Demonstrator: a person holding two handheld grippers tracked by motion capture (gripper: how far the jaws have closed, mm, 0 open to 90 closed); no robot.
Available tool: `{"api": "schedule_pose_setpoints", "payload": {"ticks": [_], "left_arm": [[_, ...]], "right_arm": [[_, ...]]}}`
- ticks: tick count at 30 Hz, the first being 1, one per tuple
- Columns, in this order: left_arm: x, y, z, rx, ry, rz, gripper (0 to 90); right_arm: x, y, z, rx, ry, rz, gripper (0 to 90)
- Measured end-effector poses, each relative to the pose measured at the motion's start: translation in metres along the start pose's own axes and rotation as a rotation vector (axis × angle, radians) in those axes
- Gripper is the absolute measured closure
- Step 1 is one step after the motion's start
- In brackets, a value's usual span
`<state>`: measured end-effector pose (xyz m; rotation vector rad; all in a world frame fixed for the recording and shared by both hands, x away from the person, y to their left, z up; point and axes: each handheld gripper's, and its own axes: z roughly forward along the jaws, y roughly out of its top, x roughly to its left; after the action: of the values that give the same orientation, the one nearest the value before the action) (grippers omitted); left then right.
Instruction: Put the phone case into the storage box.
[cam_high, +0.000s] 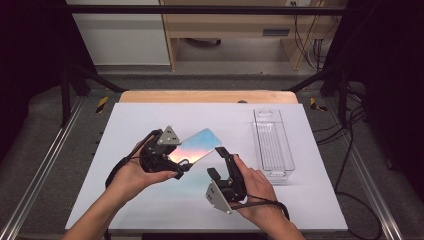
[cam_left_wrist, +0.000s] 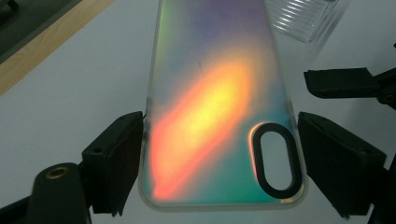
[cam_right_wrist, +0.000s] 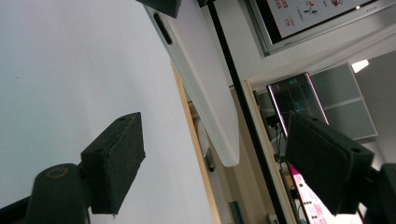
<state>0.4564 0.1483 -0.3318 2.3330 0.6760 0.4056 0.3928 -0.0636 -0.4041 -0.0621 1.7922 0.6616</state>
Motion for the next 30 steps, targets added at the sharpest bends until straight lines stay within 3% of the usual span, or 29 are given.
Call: {"api": "schedule_pose_setpoints", "payload": {"ticks": [6,8,9,11,12,20,30], "left_arm": [[-0.001,0.002,0.004,0.004,-0.015,0.005,17.0],[-0.002,0.004,0.006,0.008,-0.020,0.009,17.0],[-0.003,0.005,0.006,0.009,-0.020,0.010,17.0],[-0.005,0.006,0.007,0.006,-0.024,0.008,17.0],[-0.006,0.007,0.007,0.006,-0.027,0.006,17.0],[-0.007,0.011,0.009,0.022,-0.034,0.014,17.0],[-0.003,0.015,0.006,0.021,-0.050,-0.003,16.9]], "right_arm": [[0.007,0.005,0.005,0.000,-0.010,-0.064,28.1],[0.012,0.007,0.006,0.008,-0.003,-0.054,31.6],[0.011,0.006,0.008,-0.006,-0.004,-0.095,33.4],[0.013,0.006,0.010,0.003,-0.012,-0.086,37.1],[0.012,0.005,0.012,0.000,-0.009,-0.106,39.5],[0.012,0.003,0.013,-0.008,-0.055,-0.174,55.0],[0.014,0.003,0.016,-0.021,-0.065,-0.209,64.6]]}}
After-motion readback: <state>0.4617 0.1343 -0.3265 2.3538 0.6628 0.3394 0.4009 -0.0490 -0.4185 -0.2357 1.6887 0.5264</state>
